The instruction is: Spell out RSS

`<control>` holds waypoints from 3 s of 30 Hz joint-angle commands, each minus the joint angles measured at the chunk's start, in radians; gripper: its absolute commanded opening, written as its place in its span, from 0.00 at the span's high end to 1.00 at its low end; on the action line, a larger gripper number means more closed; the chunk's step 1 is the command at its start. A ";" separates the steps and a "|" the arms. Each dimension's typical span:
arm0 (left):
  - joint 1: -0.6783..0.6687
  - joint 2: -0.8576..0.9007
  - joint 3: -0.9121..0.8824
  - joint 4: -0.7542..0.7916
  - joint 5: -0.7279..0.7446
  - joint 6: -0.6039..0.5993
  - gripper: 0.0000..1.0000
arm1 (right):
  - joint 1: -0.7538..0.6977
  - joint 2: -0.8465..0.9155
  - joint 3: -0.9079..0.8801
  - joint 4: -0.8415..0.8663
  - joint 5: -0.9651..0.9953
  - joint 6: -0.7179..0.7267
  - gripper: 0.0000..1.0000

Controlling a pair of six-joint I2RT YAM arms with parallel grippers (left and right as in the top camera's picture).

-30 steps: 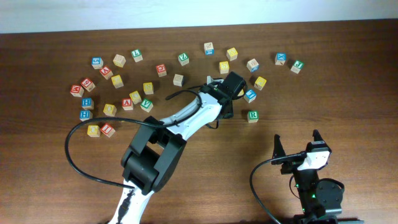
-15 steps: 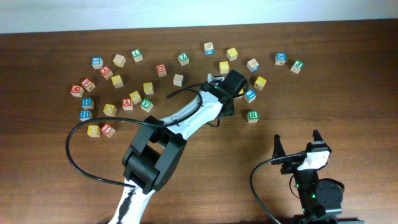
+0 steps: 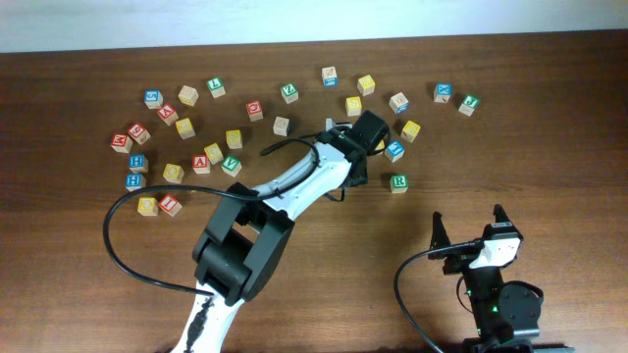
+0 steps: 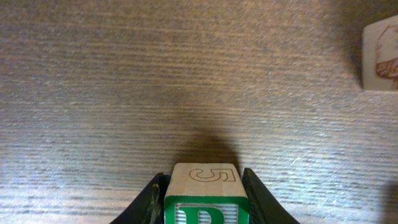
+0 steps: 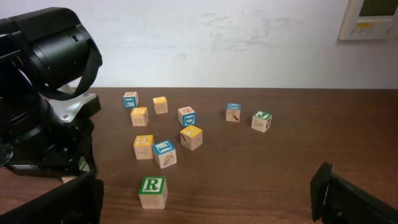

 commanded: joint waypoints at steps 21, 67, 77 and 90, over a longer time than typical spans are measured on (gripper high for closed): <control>0.126 -0.343 0.023 -0.615 -0.048 -0.009 0.71 | -0.007 -0.006 -0.006 -0.004 0.009 -0.003 0.02; 0.704 -0.494 -0.612 -0.077 0.196 0.285 0.33 | -0.007 -0.006 -0.006 -0.004 0.009 -0.003 0.02; 0.704 -0.494 -0.655 0.023 0.158 0.300 0.38 | -0.007 -0.006 -0.006 -0.004 0.009 -0.003 0.02; 0.705 -0.470 -0.655 0.043 0.146 0.303 0.52 | -0.007 -0.006 -0.006 -0.004 0.009 -0.003 0.02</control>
